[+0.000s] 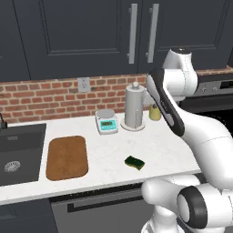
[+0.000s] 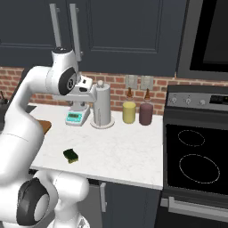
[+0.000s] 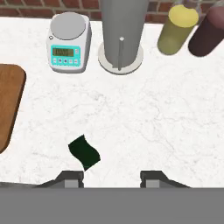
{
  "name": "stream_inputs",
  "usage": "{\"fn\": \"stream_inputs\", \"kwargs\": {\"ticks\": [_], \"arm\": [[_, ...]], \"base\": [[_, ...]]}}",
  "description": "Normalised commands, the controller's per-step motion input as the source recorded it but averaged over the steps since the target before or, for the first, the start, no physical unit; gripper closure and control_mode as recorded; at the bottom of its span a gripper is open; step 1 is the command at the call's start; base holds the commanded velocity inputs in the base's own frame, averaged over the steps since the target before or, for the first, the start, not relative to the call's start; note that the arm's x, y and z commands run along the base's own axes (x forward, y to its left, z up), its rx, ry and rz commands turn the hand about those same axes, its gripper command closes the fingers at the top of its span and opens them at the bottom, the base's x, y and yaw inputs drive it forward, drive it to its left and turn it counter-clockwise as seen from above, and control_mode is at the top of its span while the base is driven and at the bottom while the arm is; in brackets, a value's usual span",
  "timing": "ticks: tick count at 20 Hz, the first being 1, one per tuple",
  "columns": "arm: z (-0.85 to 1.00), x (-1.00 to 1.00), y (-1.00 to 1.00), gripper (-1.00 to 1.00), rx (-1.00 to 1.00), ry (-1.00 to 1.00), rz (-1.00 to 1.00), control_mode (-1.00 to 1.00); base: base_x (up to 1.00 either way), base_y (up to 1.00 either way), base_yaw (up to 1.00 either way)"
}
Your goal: Pick up the sponge from the counter and clean the cutting board by briefly scrubbing or pressing down on the cutting board. Once finished, release the sponge.
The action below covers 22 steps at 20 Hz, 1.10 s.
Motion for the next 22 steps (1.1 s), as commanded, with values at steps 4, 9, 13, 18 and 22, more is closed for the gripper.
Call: {"fn": "stream_inputs", "kwargs": {"ticks": [4,9,13,18,22], "arm": [[-0.23,0.0,0.0,-1.0,0.0,0.05,0.08,-1.0],[-0.64,0.0,0.02,-1.0,0.0,0.16,0.29,-1.0],[-0.68,0.0,0.22,-1.0,-0.01,0.07,0.22,-1.0],[-0.71,0.0,0.36,-1.0,-0.05,0.01,0.13,-1.0],[-0.61,0.0,0.38,-1.0,0.0,0.0,0.09,-1.0]], "base": [[0.0,0.0,0.0],[0.0,0.0,0.0],[0.0,0.0,0.0],[0.0,0.0,0.0],[0.0,0.0,0.0]]}}
